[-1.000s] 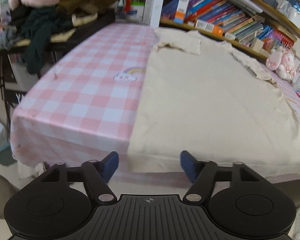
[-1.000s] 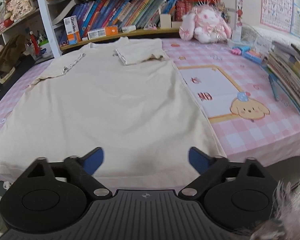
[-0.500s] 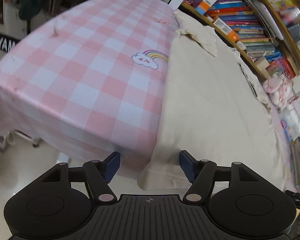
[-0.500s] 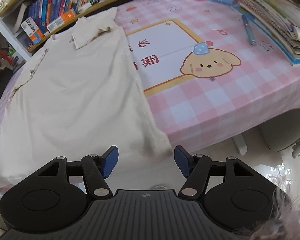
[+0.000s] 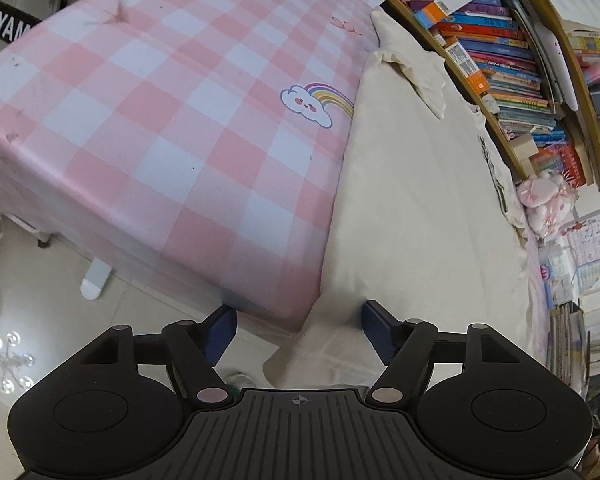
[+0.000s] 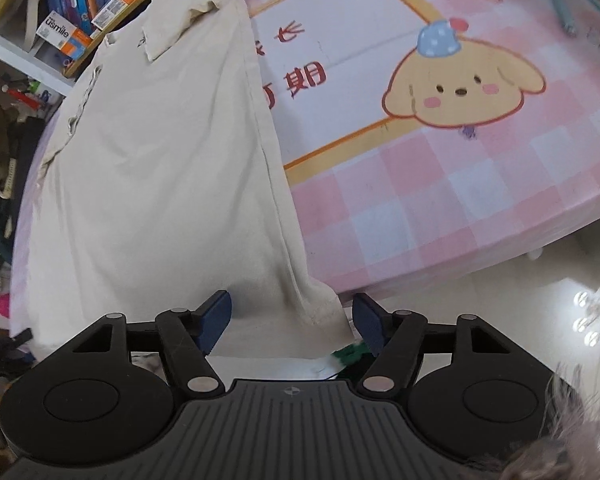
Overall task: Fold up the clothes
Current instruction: 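Move both open grippers to the hem of the folded shirt, then grasp the hem with the left gripper while the right gripper grasps the hem too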
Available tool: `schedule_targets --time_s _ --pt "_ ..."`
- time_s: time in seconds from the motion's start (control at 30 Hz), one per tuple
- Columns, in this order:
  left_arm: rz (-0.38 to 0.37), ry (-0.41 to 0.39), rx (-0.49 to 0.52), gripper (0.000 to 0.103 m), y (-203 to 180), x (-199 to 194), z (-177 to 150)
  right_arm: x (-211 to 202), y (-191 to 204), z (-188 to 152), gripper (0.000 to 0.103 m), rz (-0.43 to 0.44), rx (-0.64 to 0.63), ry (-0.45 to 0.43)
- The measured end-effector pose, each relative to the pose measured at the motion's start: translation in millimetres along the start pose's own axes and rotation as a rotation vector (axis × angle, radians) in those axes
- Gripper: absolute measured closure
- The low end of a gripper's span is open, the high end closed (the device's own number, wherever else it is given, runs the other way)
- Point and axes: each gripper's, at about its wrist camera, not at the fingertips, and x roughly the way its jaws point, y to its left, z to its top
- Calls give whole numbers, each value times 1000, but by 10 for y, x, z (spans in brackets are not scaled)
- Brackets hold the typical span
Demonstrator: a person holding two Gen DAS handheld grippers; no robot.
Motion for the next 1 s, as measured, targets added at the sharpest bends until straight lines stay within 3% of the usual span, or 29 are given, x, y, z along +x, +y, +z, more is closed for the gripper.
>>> schedule_targets --time_s 0.1,0.2,0.27,0.3,0.37,0.47,0.7,1.0 --pt "-8 4 -15 34 -4 2 -17 39 -52 36 31 27 41 15" --pt "-17 8 -29 43 -7 3 -33 38 -65 35 32 36 50 16" --pt "-41 20 -41 60 -11 -10 -60 33 -82 26 41 66 63 23" --pt "-60 25 -36 66 -24 -24 -76 24 -83 15 48 85 66 27" --pt "-91 33 -4 90 -66 -64 -107 -12 -72 -14 68 117 56 30" --pt "-105 32 60 95 -126 -136 -128 -76 -17 -58 90 140 15 32" --pt "-130 -15 109 96 -197 -366 -141 -245 104 -117 94 149 -57 -8" --pt "-148 -23 95 96 -116 -548 -327 -431 130 -312 94 167 -52 -52"
